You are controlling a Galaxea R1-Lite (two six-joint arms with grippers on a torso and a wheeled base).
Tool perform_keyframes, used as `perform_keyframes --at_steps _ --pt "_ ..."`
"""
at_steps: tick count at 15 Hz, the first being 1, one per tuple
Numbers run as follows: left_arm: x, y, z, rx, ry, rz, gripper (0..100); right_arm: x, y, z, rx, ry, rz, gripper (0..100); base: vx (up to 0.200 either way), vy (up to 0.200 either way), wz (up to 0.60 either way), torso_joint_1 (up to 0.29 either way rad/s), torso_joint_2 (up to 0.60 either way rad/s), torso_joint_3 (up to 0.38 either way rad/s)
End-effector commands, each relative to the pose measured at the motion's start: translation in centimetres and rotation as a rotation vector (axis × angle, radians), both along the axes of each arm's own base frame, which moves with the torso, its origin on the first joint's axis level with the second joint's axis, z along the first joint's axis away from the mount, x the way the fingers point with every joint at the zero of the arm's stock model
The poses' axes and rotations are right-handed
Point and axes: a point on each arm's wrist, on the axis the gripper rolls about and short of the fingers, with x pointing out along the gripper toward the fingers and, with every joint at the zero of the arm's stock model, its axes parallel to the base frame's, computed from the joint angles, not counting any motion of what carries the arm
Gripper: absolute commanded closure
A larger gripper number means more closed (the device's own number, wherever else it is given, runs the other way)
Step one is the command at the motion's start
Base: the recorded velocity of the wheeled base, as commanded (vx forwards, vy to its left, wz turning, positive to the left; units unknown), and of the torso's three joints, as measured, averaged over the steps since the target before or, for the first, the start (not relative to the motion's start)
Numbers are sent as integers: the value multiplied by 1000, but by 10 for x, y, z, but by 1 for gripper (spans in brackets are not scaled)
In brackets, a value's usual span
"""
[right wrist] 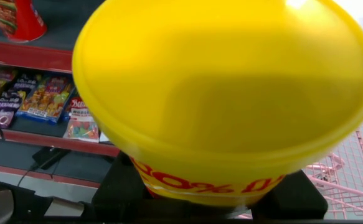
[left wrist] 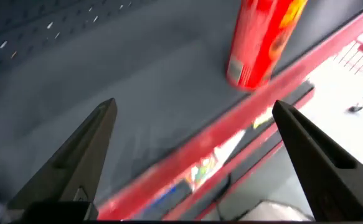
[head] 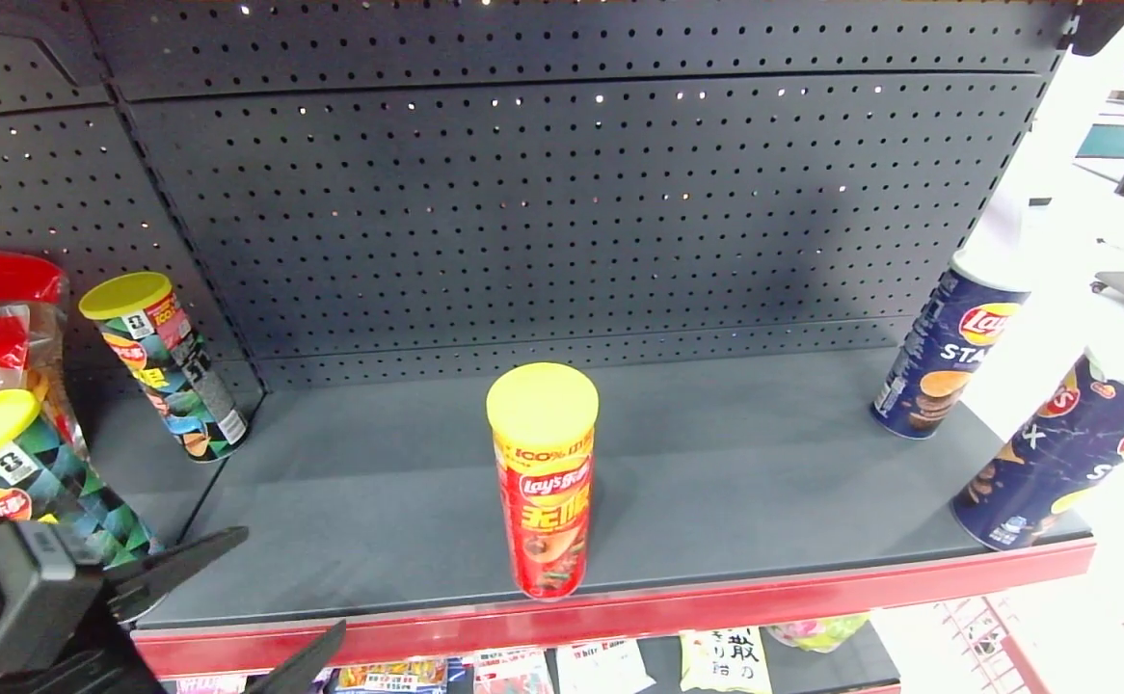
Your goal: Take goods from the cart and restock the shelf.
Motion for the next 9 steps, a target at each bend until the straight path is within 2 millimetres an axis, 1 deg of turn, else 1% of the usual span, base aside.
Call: perform_keyframes --at_steps 1,3,4,5,7,8,9 --pt "-50 35 13 -47 -85 29 0 2 0 15 2 3 15 100 0 0 0 0 0 0" --pt "-78 54 19 -23 -51 29 0 17 3 48 13 57 93 100 0 0 0 0 0 0" --pt "-100 69 21 -2 -21 24 0 36 6 73 20 106 141 100 0 0 0 0 0 0" --pt "-111 77 21 2 -12 18 0 53 8 88 13 142 170 100 0 0 0 0 0 0" --pt "-119 82 18 -13 -37 18 0 93 17 110 -36 144 278 100 0 0 0 0 0 0" --pt "-120 83 17 -15 -43 20 0 108 22 118 -39 132 317 100 0 0 0 0 0 0" --pt "-122 84 12 -10 -39 23 0 134 34 127 -46 145 374 100 0 0 0 0 0 0"
